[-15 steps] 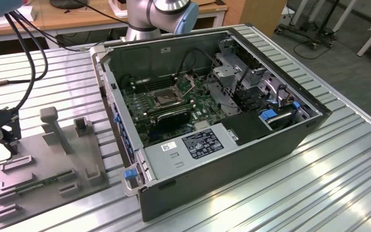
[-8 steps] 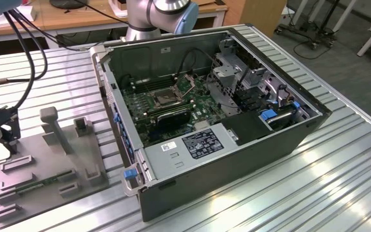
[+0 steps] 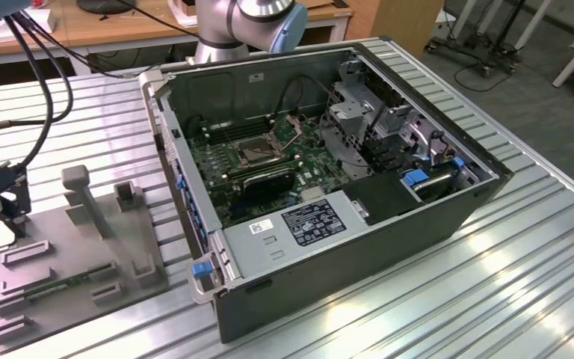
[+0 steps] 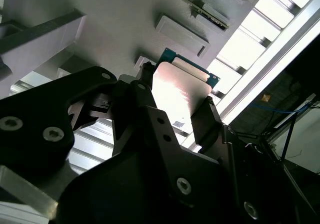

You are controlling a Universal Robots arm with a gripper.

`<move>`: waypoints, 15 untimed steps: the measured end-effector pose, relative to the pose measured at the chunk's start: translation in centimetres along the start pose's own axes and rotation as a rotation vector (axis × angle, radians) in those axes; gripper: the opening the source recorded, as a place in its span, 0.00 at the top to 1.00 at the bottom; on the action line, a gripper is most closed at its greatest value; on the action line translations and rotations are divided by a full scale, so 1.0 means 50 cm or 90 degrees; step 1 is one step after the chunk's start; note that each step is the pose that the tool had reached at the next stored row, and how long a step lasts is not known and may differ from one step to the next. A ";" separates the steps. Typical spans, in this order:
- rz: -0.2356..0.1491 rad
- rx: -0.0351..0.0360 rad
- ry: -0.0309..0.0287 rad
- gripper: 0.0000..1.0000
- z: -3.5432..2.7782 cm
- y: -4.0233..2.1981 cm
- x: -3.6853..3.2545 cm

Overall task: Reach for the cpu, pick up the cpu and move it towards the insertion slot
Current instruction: 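Pick up the cpu and move it towards the insertion slot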

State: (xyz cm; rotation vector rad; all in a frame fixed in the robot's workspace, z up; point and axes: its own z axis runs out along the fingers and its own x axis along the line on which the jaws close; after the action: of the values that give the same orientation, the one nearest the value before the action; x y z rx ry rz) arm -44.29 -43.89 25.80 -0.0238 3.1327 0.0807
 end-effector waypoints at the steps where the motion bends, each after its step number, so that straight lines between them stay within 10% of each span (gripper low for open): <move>1: 0.000 0.0000 0.0000 0.46 -0.001 0.000 0.000; 15: 0.000 -0.0001 -0.0001 0.46 -0.010 0.001 0.000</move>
State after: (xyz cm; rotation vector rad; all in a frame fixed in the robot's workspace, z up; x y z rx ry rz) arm -44.29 -43.89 26.30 -0.0237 3.1326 0.0808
